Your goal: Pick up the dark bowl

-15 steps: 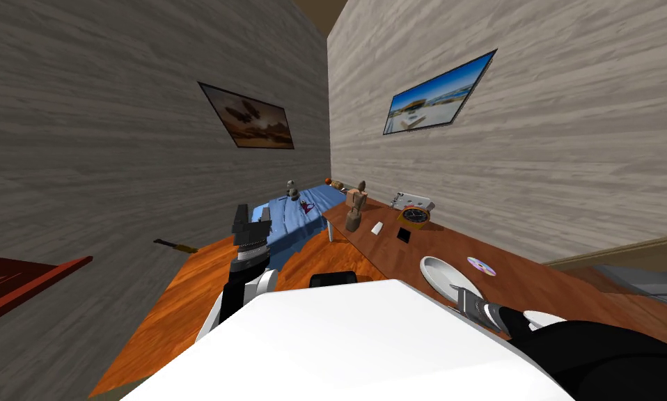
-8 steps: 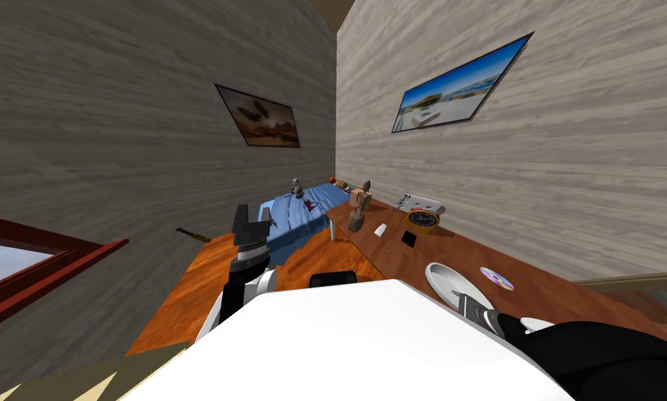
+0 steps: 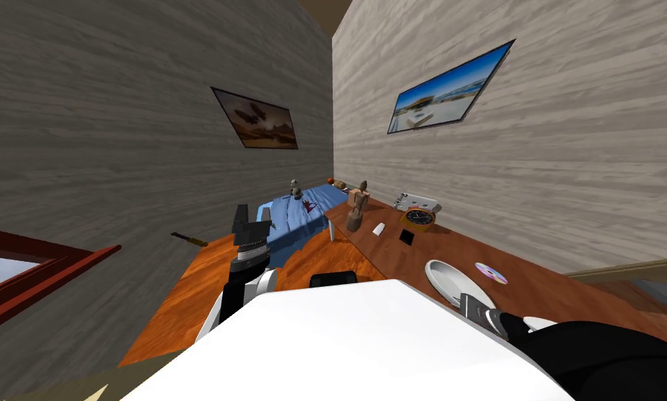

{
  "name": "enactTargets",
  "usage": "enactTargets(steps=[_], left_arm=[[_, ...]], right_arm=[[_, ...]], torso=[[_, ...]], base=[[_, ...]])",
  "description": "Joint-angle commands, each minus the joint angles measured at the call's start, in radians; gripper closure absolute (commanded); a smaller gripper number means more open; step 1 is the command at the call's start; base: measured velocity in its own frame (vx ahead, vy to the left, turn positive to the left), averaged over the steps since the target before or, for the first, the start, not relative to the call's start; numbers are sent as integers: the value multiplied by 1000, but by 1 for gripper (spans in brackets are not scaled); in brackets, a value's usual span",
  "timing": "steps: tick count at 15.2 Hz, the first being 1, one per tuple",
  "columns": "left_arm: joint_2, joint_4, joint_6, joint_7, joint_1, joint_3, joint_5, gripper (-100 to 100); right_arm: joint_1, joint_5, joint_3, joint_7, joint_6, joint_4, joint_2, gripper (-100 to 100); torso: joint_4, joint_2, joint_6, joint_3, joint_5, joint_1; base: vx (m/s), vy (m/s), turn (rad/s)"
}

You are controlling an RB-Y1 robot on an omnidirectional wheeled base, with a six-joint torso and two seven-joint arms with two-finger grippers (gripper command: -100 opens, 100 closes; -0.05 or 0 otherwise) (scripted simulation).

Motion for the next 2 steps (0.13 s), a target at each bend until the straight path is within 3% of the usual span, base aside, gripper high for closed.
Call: enactTargets(steps=[1, 2], left_arm=[[0, 0, 0, 0, 0, 0, 0, 0], [0, 0, 0, 0, 0, 0, 0, 0]], right_arm=[[17, -3, -14, 5, -20, -19, -31, 100], [15, -2, -6, -1, -5, -20, -20, 100]], torso=[[0, 0, 0, 0, 0, 0], [0, -1, 0, -1, 1, 2]], base=[[79, 61, -242], [44, 39, -99]])
